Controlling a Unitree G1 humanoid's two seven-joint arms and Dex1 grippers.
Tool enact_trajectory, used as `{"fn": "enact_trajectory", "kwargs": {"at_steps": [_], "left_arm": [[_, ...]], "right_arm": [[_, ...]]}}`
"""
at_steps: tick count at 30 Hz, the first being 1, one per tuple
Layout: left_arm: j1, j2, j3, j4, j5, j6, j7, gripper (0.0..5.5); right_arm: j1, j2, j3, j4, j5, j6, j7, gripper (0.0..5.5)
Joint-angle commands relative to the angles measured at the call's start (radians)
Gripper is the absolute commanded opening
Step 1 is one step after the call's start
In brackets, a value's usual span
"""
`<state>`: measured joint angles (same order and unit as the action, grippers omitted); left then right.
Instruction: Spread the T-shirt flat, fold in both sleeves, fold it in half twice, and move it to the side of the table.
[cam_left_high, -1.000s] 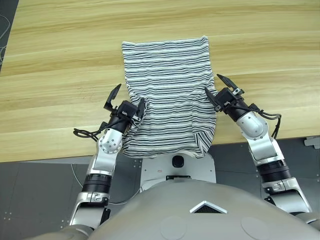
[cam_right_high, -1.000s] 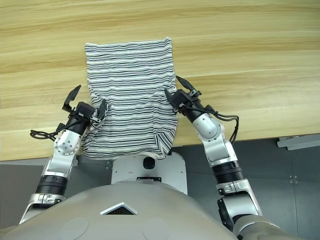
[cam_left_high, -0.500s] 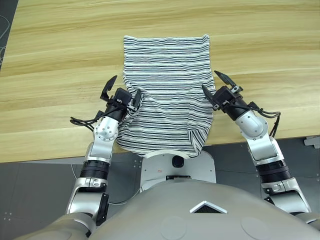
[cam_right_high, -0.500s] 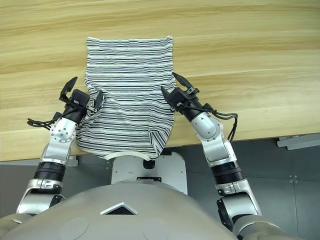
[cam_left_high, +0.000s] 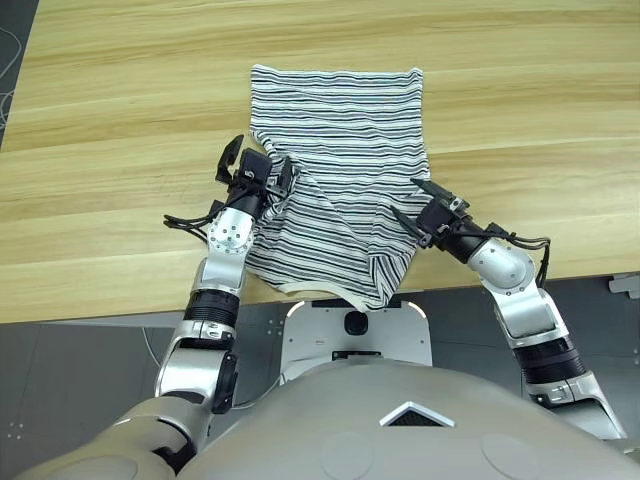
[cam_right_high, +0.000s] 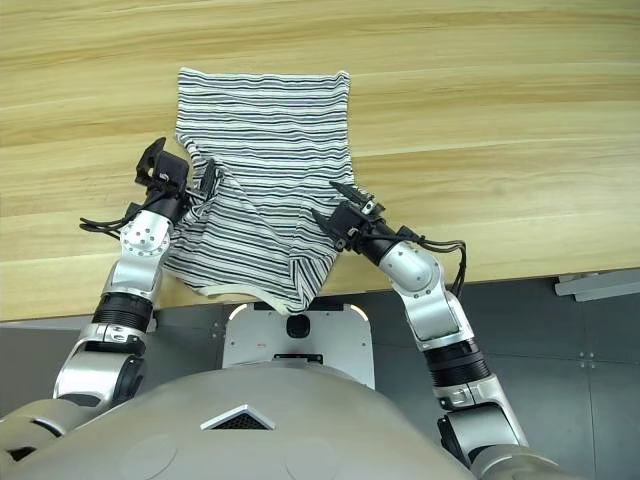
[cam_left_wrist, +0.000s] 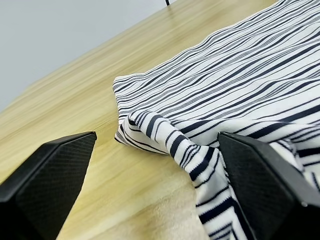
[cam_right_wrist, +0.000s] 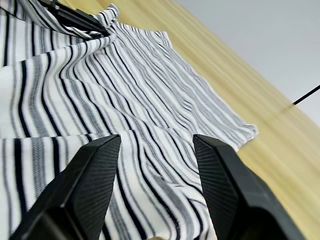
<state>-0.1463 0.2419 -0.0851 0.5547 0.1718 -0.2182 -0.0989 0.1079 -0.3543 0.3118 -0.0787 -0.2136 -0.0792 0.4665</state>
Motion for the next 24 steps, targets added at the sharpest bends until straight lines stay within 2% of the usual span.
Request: {"fn": "enact_trajectory", "kwargs": {"at_steps": [1, 6, 13, 20, 24], "left_arm": [[0.102, -0.018, -0.048, 0.109, 0.029, 0.103, -0.026, 4.51], [0.137, 0.01, -0.045, 0.059, 0.027, 0.104, -0.036, 4.51], [0.141, 0.003, -0.04, 0.057, 0.023, 0.102, -0.026, 4.51], [0.123, -0.007, -0.043, 0.067, 0.023, 0.099, -0.021, 4.51], [0.117, -0.011, -0.062, 0.058, 0.029, 0.085, -0.039, 4.51]], "right_arm": [[0.025, 0.051, 0.039, 0.04, 0.06, 0.049, 0.034, 2.68], [0.014, 0.039, 0.029, 0.102, 0.058, 0.067, 0.027, 2.68], [-0.099, -0.059, 0.037, 0.276, -0.134, 0.072, -0.087, 2.68], [-0.164, -0.081, 0.067, 0.373, -0.133, 0.003, -0.054, 2.68], [-0.144, -0.083, 0.074, 0.342, -0.039, -0.117, 0.029, 2.68]]}}
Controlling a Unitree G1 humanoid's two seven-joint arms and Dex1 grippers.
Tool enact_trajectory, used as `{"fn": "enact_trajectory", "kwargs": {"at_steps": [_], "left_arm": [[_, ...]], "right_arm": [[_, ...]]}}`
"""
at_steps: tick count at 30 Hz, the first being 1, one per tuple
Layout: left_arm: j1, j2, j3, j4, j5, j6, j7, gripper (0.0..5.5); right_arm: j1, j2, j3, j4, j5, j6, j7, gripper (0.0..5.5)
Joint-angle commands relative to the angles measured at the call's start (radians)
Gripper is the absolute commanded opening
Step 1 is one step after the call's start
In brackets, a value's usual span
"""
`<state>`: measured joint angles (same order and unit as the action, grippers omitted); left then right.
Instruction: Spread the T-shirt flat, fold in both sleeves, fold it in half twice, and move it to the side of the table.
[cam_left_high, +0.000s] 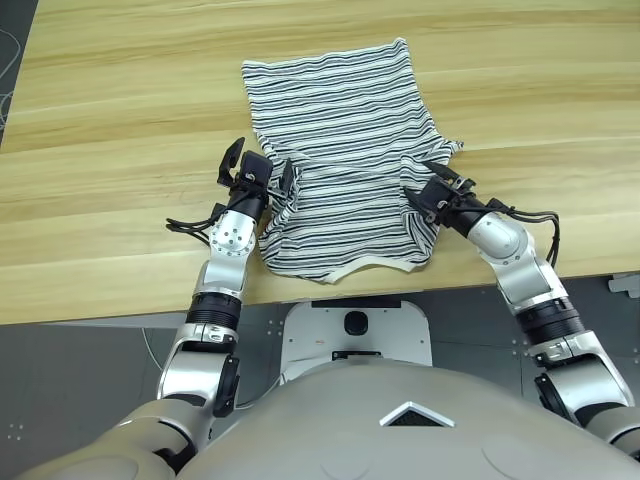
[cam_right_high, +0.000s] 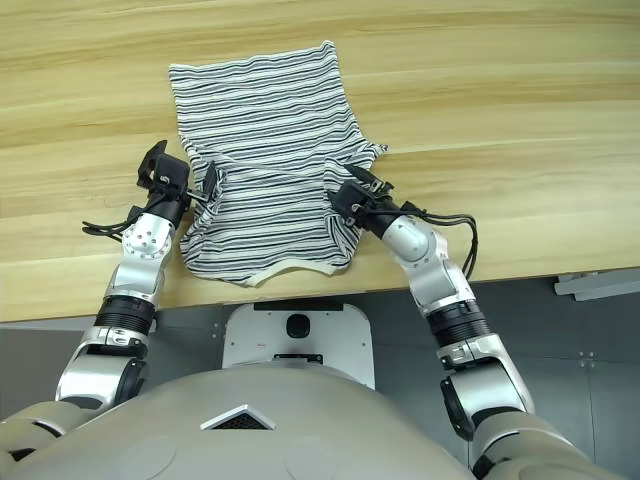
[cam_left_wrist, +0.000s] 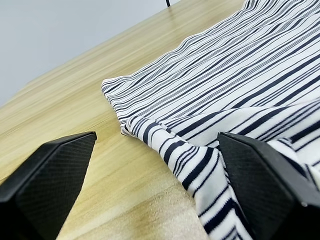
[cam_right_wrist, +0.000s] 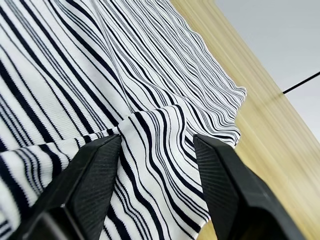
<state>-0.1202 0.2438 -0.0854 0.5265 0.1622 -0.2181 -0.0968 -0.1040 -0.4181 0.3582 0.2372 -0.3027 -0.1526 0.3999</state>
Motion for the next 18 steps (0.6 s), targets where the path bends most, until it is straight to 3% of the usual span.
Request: {"fn": "enact_trajectory", "kwargs": {"at_steps": [1, 7, 13, 18], "left_arm": [[0.093, -0.013, -0.069, 0.079, 0.039, 0.077, -0.049, 4.51], [0.135, 0.039, -0.097, -0.087, 0.061, 0.014, -0.06, 4.51], [0.186, 0.111, -0.089, -0.321, 0.145, 0.077, -0.045, 4.51], [0.198, 0.174, -0.071, -0.364, 0.242, 0.134, -0.013, 4.51]], "right_arm": [[0.067, -0.01, 0.017, 0.019, 0.072, -0.092, 0.088, 2.68], [0.059, 0.064, -0.09, -0.08, 0.28, -0.296, 0.075, 2.68], [0.062, 0.064, -0.124, -0.082, 0.283, -0.325, 0.078, 2.68], [0.06, 0.052, -0.114, -0.077, 0.249, -0.327, 0.085, 2.68]]}}
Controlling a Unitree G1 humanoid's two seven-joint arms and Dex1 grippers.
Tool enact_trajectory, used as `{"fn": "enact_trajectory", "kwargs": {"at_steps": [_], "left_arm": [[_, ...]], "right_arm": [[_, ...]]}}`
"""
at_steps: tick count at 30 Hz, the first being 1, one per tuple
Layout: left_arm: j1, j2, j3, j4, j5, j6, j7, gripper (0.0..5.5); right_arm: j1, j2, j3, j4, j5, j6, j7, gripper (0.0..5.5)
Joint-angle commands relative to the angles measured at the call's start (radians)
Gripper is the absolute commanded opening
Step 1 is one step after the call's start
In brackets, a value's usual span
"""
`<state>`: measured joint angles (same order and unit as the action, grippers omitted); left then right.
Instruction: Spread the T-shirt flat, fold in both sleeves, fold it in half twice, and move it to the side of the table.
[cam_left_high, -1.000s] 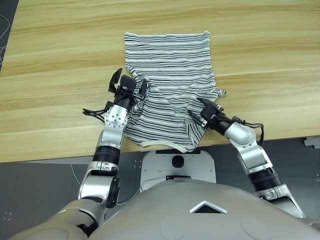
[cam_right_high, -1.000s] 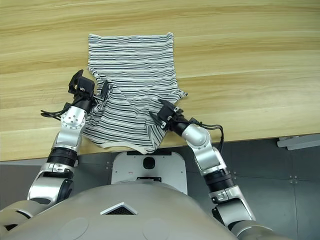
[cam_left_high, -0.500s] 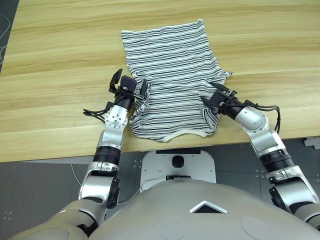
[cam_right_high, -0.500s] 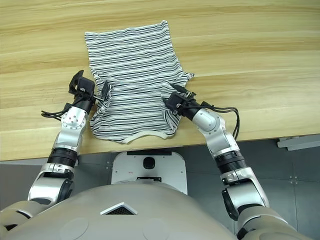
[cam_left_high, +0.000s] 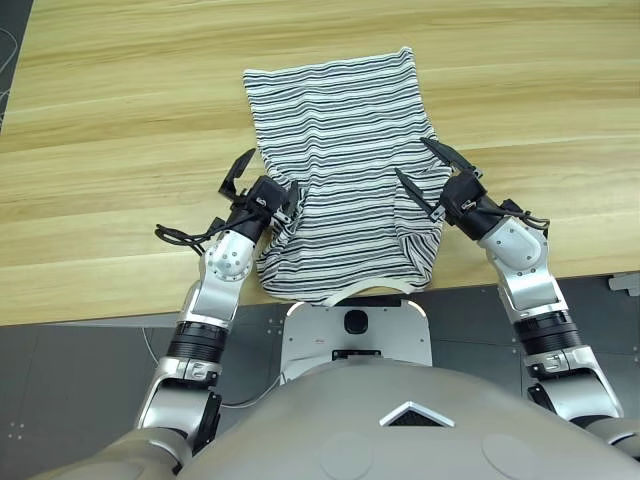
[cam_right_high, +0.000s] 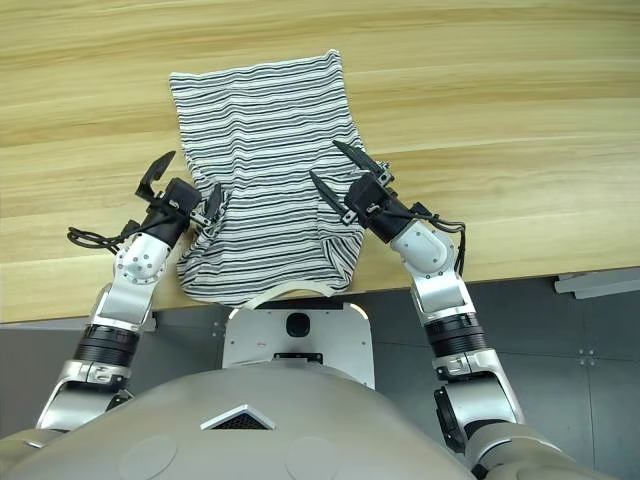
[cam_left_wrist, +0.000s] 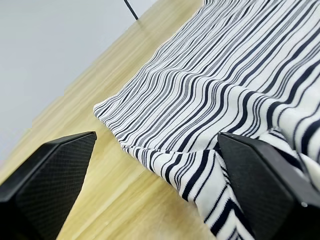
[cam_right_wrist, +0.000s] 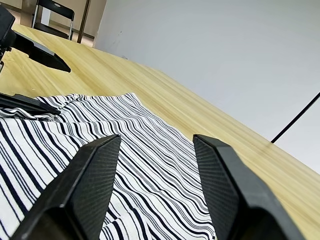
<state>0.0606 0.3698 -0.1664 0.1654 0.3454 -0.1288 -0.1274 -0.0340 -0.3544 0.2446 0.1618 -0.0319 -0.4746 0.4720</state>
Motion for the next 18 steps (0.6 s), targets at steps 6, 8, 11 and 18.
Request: {"fn": "enact_trajectory", "kwargs": {"at_steps": [6, 8, 11, 18], "left_arm": [[-0.018, 0.091, 0.057, -0.026, 0.097, 0.023, 0.073, 4.51], [-0.027, 0.097, 0.067, -0.057, 0.076, -0.003, 0.056, 4.51], [-0.018, 0.083, 0.076, -0.111, -0.049, -0.043, -0.039, 4.51], [0.011, 0.002, 0.139, -0.224, -0.451, 0.061, -0.261, 4.51]], "right_arm": [[-0.008, -0.032, 0.01, 0.022, -0.061, -0.024, 0.032, 2.68], [-0.014, -0.046, 0.009, 0.034, -0.081, -0.053, 0.035, 2.68], [-0.03, -0.071, 0.002, 0.057, -0.11, -0.09, 0.035, 2.68], [-0.041, -0.093, -0.01, 0.069, -0.107, -0.092, 0.044, 2.68]]}}
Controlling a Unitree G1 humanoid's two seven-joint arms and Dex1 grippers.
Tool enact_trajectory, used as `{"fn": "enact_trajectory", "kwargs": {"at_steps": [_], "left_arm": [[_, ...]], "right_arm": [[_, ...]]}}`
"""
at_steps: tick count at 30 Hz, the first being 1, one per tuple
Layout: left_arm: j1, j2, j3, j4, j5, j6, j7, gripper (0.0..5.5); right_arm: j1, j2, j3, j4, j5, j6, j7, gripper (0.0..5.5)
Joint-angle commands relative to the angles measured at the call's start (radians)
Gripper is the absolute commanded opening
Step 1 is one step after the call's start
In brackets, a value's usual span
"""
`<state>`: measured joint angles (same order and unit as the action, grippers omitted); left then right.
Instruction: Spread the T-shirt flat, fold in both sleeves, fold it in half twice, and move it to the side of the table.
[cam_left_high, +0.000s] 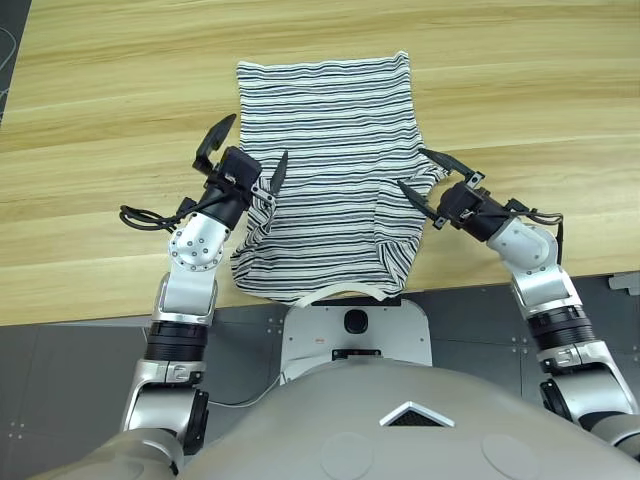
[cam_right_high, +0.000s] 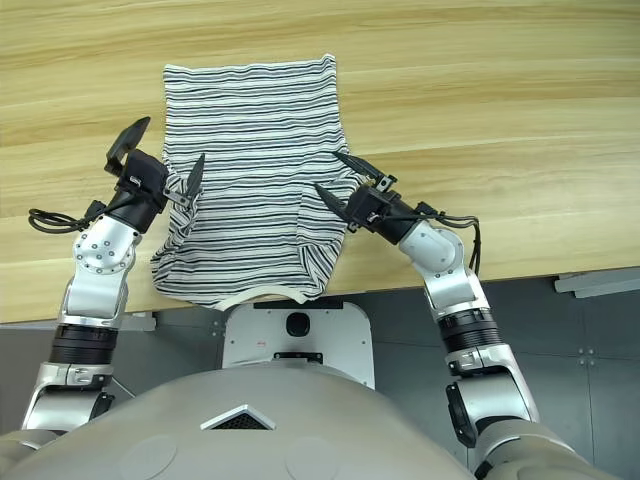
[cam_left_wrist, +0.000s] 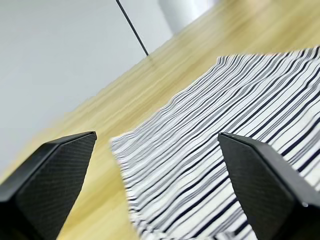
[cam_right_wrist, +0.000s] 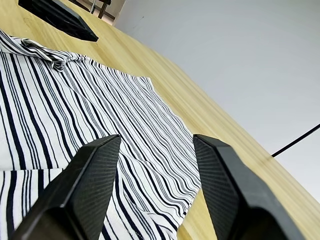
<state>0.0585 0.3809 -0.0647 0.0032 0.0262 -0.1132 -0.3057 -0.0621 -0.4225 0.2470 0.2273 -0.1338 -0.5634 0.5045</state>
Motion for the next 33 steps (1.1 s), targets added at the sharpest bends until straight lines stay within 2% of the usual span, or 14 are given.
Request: {"fn": "enact_trajectory", "kwargs": {"at_steps": [1, 4, 8, 10, 12, 14, 18, 21, 22, 28, 32, 33], "left_arm": [[0.02, 0.008, 0.047, -0.082, -0.17, 0.044, -0.123, 4.51], [0.073, 0.176, 0.101, -0.1, -0.237, -0.051, -0.351, 4.51], [-0.02, 0.406, 0.223, 0.117, -0.155, -0.411, -0.48, 4.51], [-0.049, 0.495, 0.241, 0.151, -0.25, -0.387, -0.624, 4.51], [0.053, 0.629, 0.202, 0.115, -0.298, -0.322, -0.833, 4.51], [0.138, 0.701, 0.187, 0.073, -0.271, -0.359, -0.918, 4.51], [0.204, 0.745, 0.175, -0.002, -0.2, -0.434, -0.961, 4.51], [0.229, 0.734, 0.15, -0.066, -0.161, -0.512, -0.953, 4.51], [0.233, 0.716, 0.143, -0.09, -0.148, -0.556, -0.935, 4.72], [0.234, 0.668, 0.123, 0.008, -0.009, -0.86, -0.83, 5.5], [0.248, 0.631, 0.066, 0.07, 0.05, -0.935, -0.762, 5.5], [0.251, 0.629, 0.05, 0.088, 0.069, -0.949, -0.752, 5.5]], "right_arm": [[-0.012, -0.033, -0.014, 0.002, -0.006, -0.005, 0.015, 2.68], [0.001, -0.103, -0.015, -0.006, 0.009, -0.027, 0.075, 2.68], [0.079, -0.295, -0.011, -0.105, 0.125, -0.01, 0.302, 2.68], [0.129, -0.401, -0.012, -0.177, 0.201, 0.063, 0.436, 2.68], [0.154, -0.475, -0.015, -0.237, 0.249, 0.135, 0.531, 2.68], [0.159, -0.515, -0.005, -0.286, 0.257, 0.182, 0.589, 2.68], [0.177, -0.54, 0.004, -0.37, 0.248, 0.238, 0.641, 2.68], [0.188, -0.518, 0.001, -0.415, 0.256, 0.3, 0.631, 2.68], [0.199, -0.51, 0.001, -0.435, 0.259, 0.311, 0.625, 2.68], [0.255, -0.488, 0.048, -0.517, 0.188, 0.297, 0.598, 3.67], [0.232, -0.428, 0.088, -0.485, 0.124, 0.24, 0.556, 4.32], [0.232, -0.417, 0.099, -0.478, 0.11, 0.223, 0.548, 4.32]]}}
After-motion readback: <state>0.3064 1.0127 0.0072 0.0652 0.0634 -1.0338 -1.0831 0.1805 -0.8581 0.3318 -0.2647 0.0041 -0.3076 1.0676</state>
